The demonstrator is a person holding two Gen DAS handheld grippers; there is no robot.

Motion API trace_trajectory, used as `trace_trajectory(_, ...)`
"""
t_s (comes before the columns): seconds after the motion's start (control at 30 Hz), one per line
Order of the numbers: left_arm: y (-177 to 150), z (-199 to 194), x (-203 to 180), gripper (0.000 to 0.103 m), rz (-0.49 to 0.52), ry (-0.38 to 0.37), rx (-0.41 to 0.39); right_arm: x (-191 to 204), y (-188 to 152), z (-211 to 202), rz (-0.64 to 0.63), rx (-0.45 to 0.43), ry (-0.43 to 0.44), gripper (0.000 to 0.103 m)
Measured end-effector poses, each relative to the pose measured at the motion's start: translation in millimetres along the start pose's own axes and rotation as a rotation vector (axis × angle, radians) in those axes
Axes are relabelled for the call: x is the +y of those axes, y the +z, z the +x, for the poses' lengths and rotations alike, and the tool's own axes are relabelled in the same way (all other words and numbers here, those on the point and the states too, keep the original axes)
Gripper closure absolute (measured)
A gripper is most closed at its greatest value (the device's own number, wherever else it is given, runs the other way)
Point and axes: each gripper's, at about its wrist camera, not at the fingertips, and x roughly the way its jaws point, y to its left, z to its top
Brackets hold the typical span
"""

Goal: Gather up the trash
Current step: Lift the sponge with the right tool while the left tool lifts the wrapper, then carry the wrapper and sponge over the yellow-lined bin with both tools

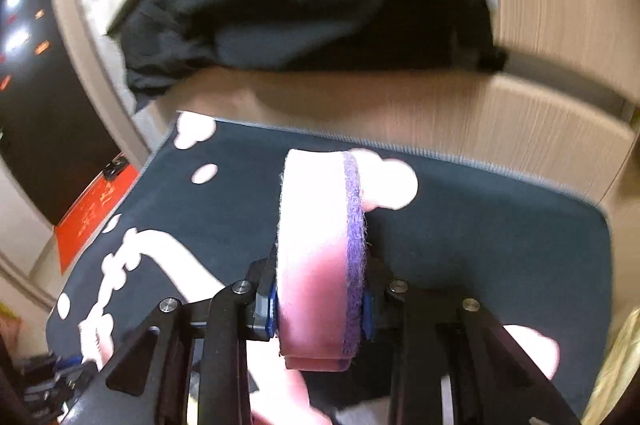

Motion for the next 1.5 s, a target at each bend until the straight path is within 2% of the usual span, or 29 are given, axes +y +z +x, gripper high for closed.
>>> trace_trajectory(0.37, 14, -35, -69, 0.090, 0.118, -0.004, -0.102, 1, -8, -111, -0.136, -0.114, -0.026, 0.075)
trace_trajectory(0.6, 24, -63, -130, 0.089, 0.236, -0.006, -0.199, -22, -23, -165, -0.110, -0.183, -0.036, 0.075)
trace_trajectory(0.93, 22, -86, -215, 0.089, 0.397, -0.044, -0.309, -52, -38, -233, -0.112, -0.290, -0.094, 0.075)
trace_trajectory(1.27, 8, -89, -293, 0.089, 0.507, -0.136, -0.339, -107, -58, -290, -0.037, -0.359, -0.183, 0.075)
trace_trajectory(1.5, -9, -75, -343, 0.089, 0.568, -0.202, -0.313, -144, -76, -319, 0.021, -0.381, -0.243, 0.075)
